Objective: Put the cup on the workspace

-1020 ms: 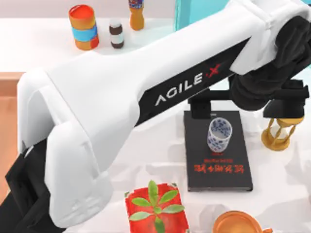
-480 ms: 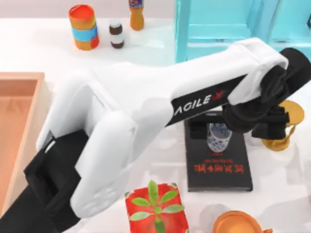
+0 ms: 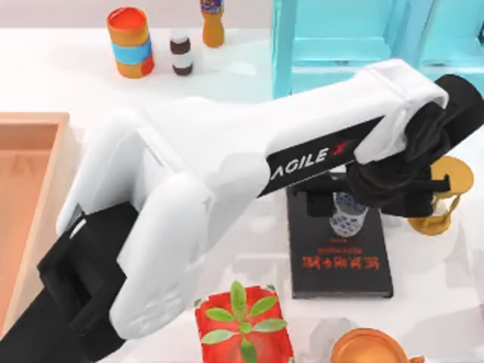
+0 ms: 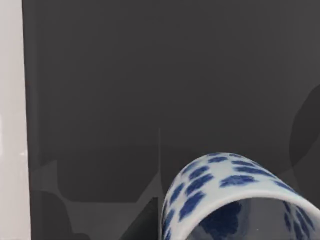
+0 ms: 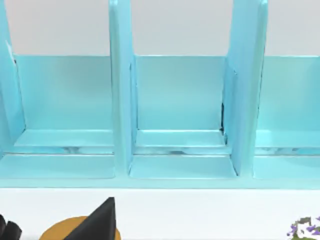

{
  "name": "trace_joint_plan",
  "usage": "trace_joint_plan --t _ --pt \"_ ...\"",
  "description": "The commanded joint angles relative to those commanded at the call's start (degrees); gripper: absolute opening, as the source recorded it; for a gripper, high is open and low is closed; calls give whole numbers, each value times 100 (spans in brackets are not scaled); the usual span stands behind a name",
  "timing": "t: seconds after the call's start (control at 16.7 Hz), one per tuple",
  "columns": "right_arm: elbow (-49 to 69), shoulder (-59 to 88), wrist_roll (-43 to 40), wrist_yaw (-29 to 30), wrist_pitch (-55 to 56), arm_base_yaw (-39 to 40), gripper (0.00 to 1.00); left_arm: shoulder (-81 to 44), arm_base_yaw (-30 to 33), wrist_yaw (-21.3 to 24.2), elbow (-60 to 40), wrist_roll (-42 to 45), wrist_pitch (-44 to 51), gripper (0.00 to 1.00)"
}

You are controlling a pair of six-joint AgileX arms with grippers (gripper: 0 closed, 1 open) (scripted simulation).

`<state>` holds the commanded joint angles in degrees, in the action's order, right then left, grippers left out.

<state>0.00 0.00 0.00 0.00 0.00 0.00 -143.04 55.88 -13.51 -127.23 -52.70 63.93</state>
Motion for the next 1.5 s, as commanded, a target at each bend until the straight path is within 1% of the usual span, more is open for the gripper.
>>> trace_joint_plan --t 0.42,0.48,1.08,1.26,1.5 --pt "0 0 0 0 0 0 100 0 0 0 0 0 0 2" --pt "0 0 0 0 0 0 100 0 0 0 0 0 0 0" --pt "0 0 0 0 0 0 100 53 50 -8 -39 61 79 0" --pt "0 0 0 0 0 0 100 345 111 -101 -227 440 577 0" --pt "0 0 0 0 0 0 100 594 57 -381 -430 772 1205 0"
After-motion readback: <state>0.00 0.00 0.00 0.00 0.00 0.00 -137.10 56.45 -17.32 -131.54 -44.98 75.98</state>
